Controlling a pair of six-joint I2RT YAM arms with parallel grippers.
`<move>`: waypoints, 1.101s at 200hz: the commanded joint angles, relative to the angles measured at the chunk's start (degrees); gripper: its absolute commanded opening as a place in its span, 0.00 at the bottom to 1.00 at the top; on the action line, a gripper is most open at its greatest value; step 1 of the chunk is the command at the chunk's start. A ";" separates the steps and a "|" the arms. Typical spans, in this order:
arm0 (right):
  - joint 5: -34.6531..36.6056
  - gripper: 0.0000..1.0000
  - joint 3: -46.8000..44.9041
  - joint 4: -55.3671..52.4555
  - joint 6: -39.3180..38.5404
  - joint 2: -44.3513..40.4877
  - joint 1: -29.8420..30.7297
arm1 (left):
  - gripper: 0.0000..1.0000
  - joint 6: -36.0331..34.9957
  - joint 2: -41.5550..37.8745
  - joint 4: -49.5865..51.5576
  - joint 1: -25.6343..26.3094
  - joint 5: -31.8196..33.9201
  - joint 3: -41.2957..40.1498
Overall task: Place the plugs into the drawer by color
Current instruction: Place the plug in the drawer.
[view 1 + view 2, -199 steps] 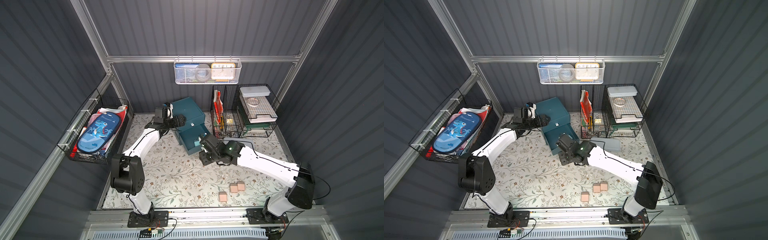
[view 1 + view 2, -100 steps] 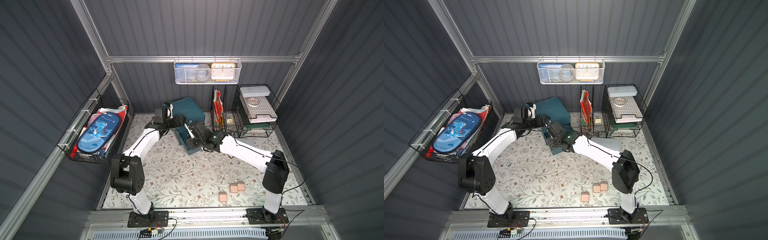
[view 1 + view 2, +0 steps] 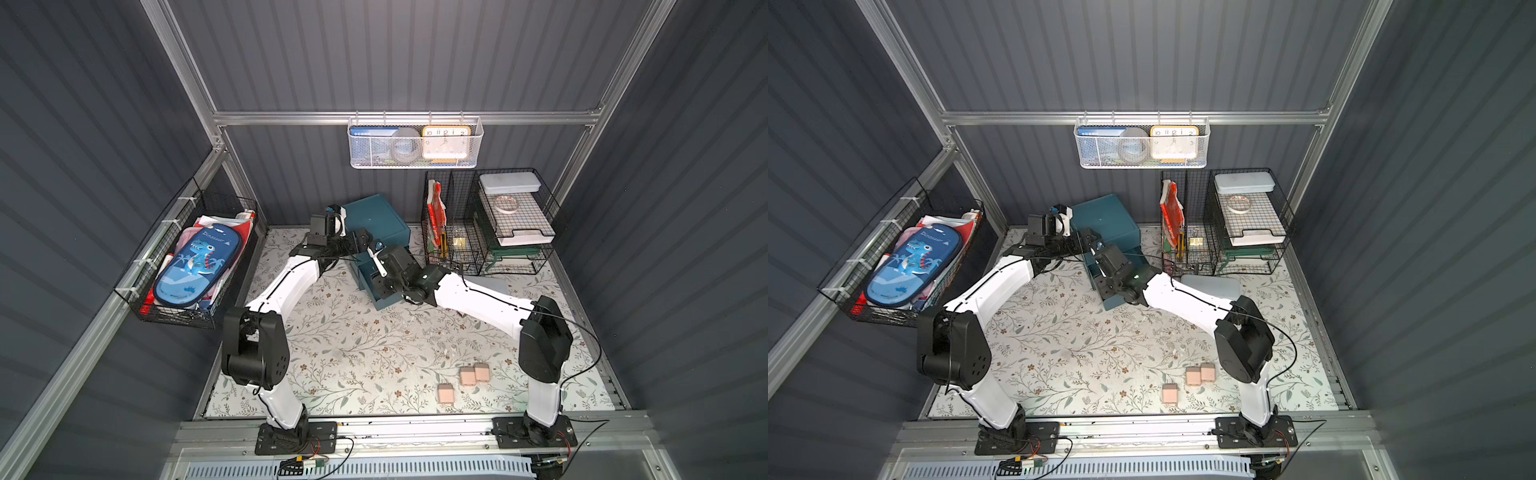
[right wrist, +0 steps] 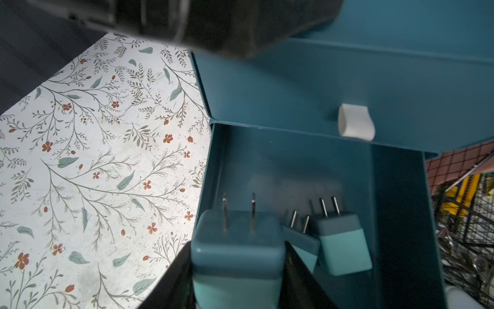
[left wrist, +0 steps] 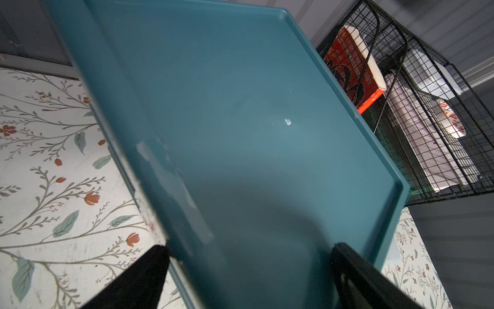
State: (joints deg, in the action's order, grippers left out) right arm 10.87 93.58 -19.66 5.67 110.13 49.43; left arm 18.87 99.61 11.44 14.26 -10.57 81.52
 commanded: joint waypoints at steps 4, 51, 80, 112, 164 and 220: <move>-0.65 0.46 -0.76 2.98 -0.84 0.62 -0.30 | 0.99 -2.23 3.57 7.55 0.51 0.73 -1.22; -0.90 0.47 -1.69 4.94 -1.54 1.45 -0.30 | 0.99 -2.24 3.65 7.39 0.50 0.55 -1.09; -1.25 0.49 -2.78 6.17 -1.98 2.35 -0.30 | 0.98 -2.09 4.05 7.54 0.50 0.53 -0.93; -1.20 0.50 -3.32 7.03 -1.45 4.46 -0.47 | 0.99 -2.23 3.75 7.36 0.50 0.68 -1.33; -3.13 0.52 -3.86 7.48 1.42 6.33 -2.37 | 0.99 -2.13 3.60 7.19 0.50 0.64 -1.45; -5.05 0.59 -3.76 7.20 0.88 5.76 -3.11 | 0.99 -2.11 3.64 7.19 0.50 0.61 -1.51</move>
State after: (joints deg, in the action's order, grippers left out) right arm 7.20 90.32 -11.84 6.66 116.07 46.52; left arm 18.87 99.74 11.60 14.26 -10.63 81.69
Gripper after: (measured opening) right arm 0.575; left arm 0.986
